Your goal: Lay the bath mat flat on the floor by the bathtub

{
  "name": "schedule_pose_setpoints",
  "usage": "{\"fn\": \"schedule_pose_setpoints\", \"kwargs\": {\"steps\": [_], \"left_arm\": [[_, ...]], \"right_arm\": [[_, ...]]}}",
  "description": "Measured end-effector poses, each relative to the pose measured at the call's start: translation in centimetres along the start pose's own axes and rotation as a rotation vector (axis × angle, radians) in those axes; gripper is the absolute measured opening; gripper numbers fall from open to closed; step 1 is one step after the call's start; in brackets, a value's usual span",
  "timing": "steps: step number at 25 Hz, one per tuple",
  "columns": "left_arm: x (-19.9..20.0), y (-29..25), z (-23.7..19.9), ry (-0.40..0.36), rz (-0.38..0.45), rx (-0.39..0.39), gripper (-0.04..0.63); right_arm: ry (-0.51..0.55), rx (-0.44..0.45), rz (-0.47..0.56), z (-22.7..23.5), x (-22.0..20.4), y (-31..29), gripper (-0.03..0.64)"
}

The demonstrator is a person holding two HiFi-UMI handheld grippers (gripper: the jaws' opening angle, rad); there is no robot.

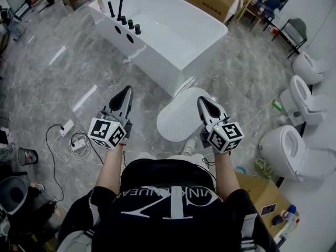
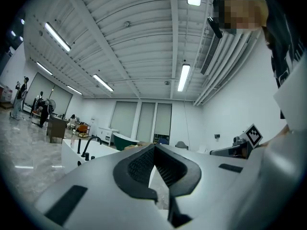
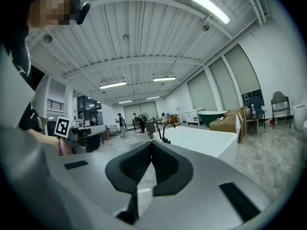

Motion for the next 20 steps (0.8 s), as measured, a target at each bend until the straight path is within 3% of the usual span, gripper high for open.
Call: {"fn": "schedule_pose_setpoints", "kwargs": {"steps": [20], "left_arm": [[-1.8, -2.9, -1.0, 0.007, -0.025, 0.021, 0.014]], "right_arm": [[-0.055, 0.002, -0.052, 2.6, -1.4, -2.2, 0.026]]}}
Point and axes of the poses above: the fingertips, and each gripper's own axes: y backward along the fingers, z to its right, x out of its top, the point moved 9 cm from there along y, backward along the fingers, and after that the axes turned 3 degrees about z, right-handed, at the moved point
